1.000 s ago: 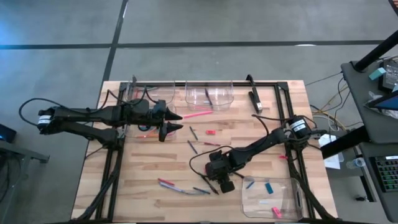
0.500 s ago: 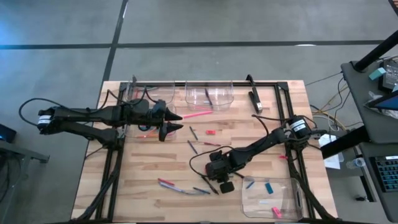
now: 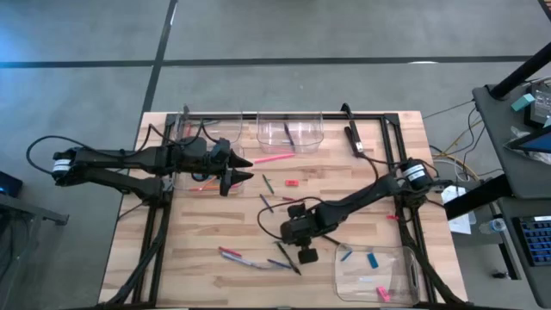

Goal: Sort crayons/erasers/pens/pencils in bins
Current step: Put the green colored pencil into the bottom left transparent bin

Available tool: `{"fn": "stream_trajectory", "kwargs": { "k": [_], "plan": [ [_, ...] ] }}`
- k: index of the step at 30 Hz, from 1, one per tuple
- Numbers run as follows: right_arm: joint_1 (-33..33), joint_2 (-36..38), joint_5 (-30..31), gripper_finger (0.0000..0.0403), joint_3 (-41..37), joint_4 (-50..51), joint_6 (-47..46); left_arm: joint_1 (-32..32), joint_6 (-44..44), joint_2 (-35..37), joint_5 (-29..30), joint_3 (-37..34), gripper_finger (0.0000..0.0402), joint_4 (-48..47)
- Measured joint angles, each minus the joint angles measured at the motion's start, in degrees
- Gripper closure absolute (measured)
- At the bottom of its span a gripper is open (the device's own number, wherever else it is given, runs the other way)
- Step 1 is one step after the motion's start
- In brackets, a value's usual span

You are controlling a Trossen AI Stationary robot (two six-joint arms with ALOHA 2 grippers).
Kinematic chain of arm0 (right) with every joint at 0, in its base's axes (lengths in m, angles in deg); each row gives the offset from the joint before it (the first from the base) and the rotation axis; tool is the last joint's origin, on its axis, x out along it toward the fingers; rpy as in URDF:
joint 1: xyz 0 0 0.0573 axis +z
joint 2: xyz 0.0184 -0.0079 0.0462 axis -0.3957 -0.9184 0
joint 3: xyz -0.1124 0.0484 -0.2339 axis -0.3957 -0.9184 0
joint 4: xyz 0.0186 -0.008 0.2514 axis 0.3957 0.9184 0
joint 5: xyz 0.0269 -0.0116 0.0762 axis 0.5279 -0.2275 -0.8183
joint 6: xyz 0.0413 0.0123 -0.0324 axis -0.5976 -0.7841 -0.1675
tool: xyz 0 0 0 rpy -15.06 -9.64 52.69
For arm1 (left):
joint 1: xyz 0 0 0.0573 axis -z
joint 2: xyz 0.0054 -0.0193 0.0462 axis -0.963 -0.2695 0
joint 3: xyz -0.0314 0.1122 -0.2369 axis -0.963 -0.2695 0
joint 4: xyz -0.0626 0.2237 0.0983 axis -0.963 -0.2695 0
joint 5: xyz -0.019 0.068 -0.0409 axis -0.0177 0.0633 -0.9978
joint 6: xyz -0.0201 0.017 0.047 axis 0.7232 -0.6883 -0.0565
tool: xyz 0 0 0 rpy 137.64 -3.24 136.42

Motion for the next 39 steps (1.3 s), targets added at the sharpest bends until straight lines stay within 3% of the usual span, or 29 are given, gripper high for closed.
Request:
{"fn": "stream_trajectory", "kwargs": {
  "k": [8, 11, 23, 28, 39],
  "plan": [
    [-1.93, 3.91, 0.41, 0.0385, 4.92, 0.41, -2.0, 0.04, -0.02, 0.0, -2.52, 0.04, 0.0207, 0.5],
    [-3.65, 7.81, 4.26, 0.0385, 3.37, -0.95, -4.81, 0.04, -0.01, 0.0, -4.18, 0.04, 0.0207, 1.59],
    [-9.57, 22.22, 9.5, 0.0385, -6.93, -22.95, -5.55, 0.04, 0.0, -0.13, -7.42, 0.04, 0.0207, 9.28],
    [-10.58, 22.93, 10.14, 0.0385, -8.04, -28.53, -5.55, 0.09, 0.03, -1.2, -7.67, 0.09, 0.0207, 11.28],
    [-10.77, 22.85, 11.14, 0.0385, -9.28, -30.66, -5.22, 0.74, -0.05, -3.28, -7.57, 0.13, 0.0207, 17.09]
  ]
}}
